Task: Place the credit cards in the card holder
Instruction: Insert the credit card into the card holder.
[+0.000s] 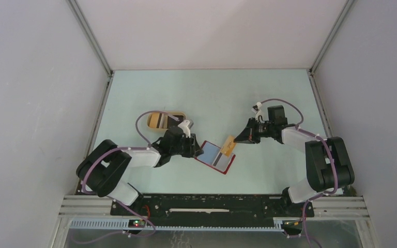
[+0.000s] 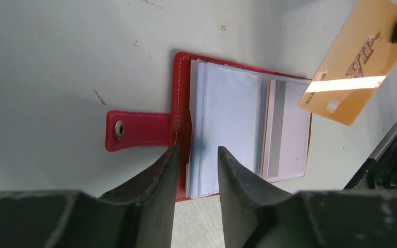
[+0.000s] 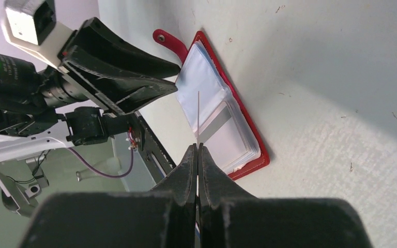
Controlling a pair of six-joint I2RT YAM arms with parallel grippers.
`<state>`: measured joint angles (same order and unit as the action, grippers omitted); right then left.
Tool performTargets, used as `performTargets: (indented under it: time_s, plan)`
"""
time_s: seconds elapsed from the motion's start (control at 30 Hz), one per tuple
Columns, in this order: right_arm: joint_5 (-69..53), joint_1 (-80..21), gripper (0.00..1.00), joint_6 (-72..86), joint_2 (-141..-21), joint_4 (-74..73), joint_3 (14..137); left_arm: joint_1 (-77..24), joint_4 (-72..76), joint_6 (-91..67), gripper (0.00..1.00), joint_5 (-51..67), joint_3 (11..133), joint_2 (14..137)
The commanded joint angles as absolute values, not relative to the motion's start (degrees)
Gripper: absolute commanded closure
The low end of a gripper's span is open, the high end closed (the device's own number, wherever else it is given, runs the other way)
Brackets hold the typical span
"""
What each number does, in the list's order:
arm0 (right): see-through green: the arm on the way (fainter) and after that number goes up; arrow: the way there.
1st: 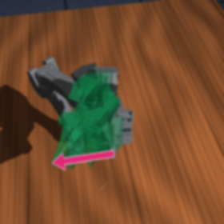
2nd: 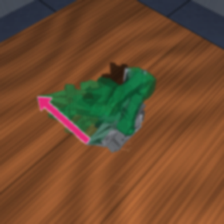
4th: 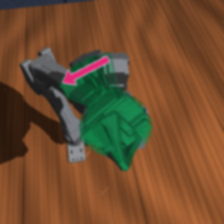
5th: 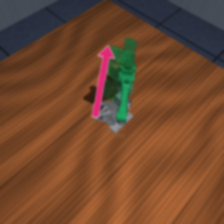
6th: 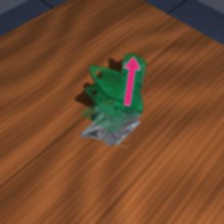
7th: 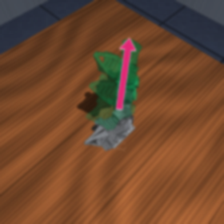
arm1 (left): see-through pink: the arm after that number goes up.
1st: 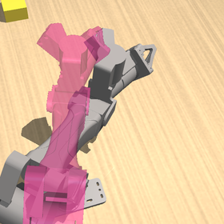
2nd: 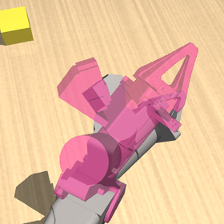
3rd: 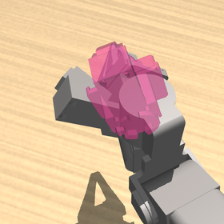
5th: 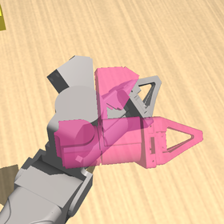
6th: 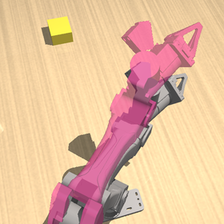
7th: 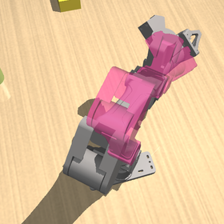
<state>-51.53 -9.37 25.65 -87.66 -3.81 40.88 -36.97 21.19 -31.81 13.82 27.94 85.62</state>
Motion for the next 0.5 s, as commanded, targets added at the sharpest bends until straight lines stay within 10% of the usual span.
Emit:
performTargets:
  time_s: [0.0, 0.47]
  plan:
    - [-52.62, -8.97, 1.00, 26.98, -88.25, -2.03, 41.09, -38.37, 19.08, -34.87, 0.66, 11.19, 29.92, 87.27]
    - [-54.15, -6.08, 1.00, 20.99, -88.57, -11.34, 45.39, -45.09, 40.46, -62.77, 0.97, 2.86, 19.60, 92.81]
